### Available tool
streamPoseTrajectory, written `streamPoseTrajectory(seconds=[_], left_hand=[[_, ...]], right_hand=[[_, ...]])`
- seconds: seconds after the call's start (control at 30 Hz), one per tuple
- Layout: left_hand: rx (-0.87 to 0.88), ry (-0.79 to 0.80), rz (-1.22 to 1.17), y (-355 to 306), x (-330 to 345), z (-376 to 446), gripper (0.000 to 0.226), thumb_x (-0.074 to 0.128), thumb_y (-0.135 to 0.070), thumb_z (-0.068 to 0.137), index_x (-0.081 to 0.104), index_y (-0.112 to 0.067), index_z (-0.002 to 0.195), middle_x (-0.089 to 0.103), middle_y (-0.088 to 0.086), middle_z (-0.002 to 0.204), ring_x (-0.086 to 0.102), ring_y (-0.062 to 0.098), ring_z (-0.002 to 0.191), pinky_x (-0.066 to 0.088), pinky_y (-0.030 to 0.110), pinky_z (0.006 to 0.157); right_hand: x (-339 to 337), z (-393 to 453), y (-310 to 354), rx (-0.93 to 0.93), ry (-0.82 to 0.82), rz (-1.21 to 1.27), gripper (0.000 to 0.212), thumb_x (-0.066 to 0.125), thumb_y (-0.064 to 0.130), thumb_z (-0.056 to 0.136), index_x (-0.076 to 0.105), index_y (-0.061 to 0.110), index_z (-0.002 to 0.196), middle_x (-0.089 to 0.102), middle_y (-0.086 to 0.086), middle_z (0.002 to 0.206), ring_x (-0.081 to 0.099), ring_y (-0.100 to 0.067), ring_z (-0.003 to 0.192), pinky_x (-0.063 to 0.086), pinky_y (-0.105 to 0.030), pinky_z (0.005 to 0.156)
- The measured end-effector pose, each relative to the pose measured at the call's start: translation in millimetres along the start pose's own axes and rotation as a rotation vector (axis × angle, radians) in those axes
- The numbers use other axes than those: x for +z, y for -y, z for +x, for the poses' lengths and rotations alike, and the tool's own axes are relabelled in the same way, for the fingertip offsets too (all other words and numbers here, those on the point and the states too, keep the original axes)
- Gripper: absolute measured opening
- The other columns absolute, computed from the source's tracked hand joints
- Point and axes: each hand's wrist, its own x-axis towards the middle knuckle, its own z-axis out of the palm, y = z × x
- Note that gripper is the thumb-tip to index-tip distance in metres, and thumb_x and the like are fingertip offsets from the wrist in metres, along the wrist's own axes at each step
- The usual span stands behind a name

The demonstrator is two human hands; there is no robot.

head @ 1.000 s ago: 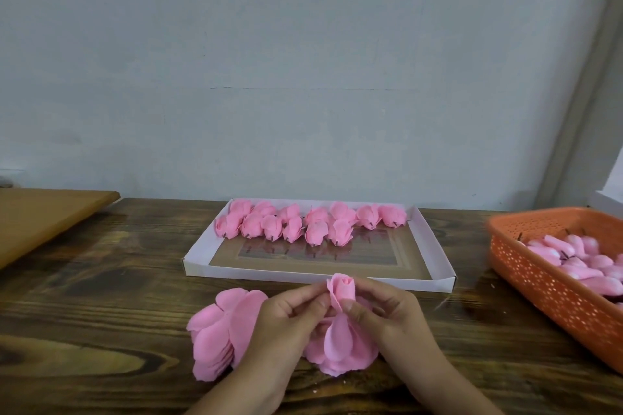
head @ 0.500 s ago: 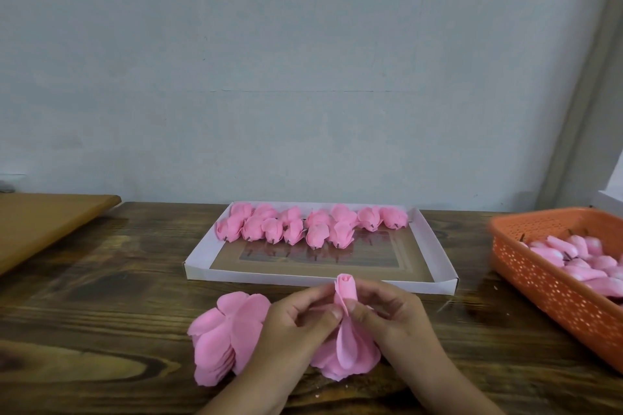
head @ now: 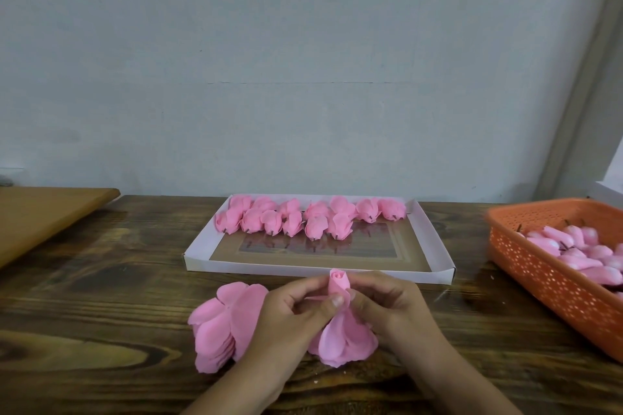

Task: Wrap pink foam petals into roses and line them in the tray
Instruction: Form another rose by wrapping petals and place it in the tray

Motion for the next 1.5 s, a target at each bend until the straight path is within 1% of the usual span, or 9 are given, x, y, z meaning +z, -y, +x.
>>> streamPoseTrajectory(seconds=[0.13,0.33,0.43,0.63,0.77,0.87,1.03,1.3,1.5], left_hand=[[-0.045,-0.011,0.014,0,-1,0,0.021,0.072,-0.018,0.090,0.078,-0.016,0.110,0.080,0.005,0.099,0.075,0.020,0.098,0.061,0.031,0.079],[-0.109,0.022,0.097,-1,-4,0,0.015,0.069,-0.028,0.094,0.079,-0.028,0.105,0.079,-0.003,0.102,0.074,0.014,0.099,0.062,0.033,0.081],[-0.137,-0.049,-0.010,-4,-3,2,0.015,0.074,-0.035,0.086,0.080,-0.029,0.099,0.079,0.001,0.100,0.075,0.018,0.095,0.059,0.029,0.073],[-0.207,-0.179,-0.219,-7,-10,7,0.023,0.078,-0.034,0.083,0.077,-0.011,0.088,0.074,0.024,0.101,0.069,0.037,0.085,0.052,0.043,0.066],[-0.229,-0.156,-0.246,-5,-9,7,0.022,0.066,-0.029,0.094,0.076,-0.010,0.099,0.075,0.023,0.099,0.069,0.035,0.076,0.051,0.036,0.057],[-0.206,-0.137,-0.331,-4,-7,7,0.021,0.071,-0.022,0.089,0.077,-0.005,0.101,0.075,0.025,0.104,0.074,0.036,0.094,0.061,0.042,0.077],[-0.211,-0.071,-0.340,-2,-7,6,0.019,0.070,-0.015,0.090,0.078,-0.006,0.103,0.073,0.027,0.107,0.072,0.027,0.093,0.060,0.032,0.081],[-0.204,0.047,-0.260,0,-5,3,0.029,0.071,-0.023,0.086,0.077,-0.011,0.112,0.075,0.017,0.110,0.071,0.018,0.093,0.057,0.029,0.082],[-0.236,0.094,-0.263,-4,-4,3,0.027,0.075,-0.026,0.089,0.077,-0.012,0.113,0.076,0.013,0.110,0.072,0.014,0.093,0.056,0.025,0.080]], right_hand=[[-1,-1,2,0.018,0.048,0.082,0.018,0.070,0.017,0.086,0.080,0.021,0.101,0.077,-0.007,0.101,0.073,-0.025,0.095,0.058,-0.030,0.080],[0,-1,3,0.021,0.039,-0.002,0.018,0.072,0.014,0.087,0.080,0.027,0.097,0.078,-0.003,0.098,0.073,-0.025,0.095,0.059,-0.045,0.087],[0,-3,3,-0.022,0.018,-0.092,0.035,0.065,0.004,0.083,0.076,0.032,0.101,0.076,0.000,0.101,0.071,-0.019,0.096,0.059,-0.037,0.084],[1,-13,-2,-0.264,0.212,-0.540,0.071,0.050,-0.002,0.066,0.051,0.037,0.126,0.035,0.030,0.140,0.033,-0.007,0.138,0.030,-0.013,0.108],[9,-11,-9,-0.468,0.099,-0.704,0.042,0.070,0.009,0.075,0.064,0.026,0.113,0.041,0.019,0.141,0.040,-0.007,0.132,0.034,-0.017,0.106],[9,-11,-10,-0.435,-0.059,-0.600,0.022,0.072,0.016,0.083,0.076,0.027,0.102,0.054,0.014,0.129,0.049,-0.006,0.124,0.041,-0.014,0.098],[9,-9,-8,-0.225,-0.152,-0.336,0.021,0.073,0.011,0.087,0.079,0.031,0.087,0.064,0.016,0.112,0.058,-0.007,0.118,0.043,-0.013,0.092],[13,-9,4,-0.159,-0.171,-0.145,0.014,0.066,0.027,0.084,0.078,0.033,0.078,0.067,0.010,0.104,0.063,-0.008,0.106,0.049,-0.017,0.083],[11,-8,7,-0.058,-0.009,-0.047,0.021,0.063,0.029,0.090,0.080,0.021,0.081,0.068,0.002,0.106,0.048,-0.001,0.128,0.045,-0.014,0.092]])
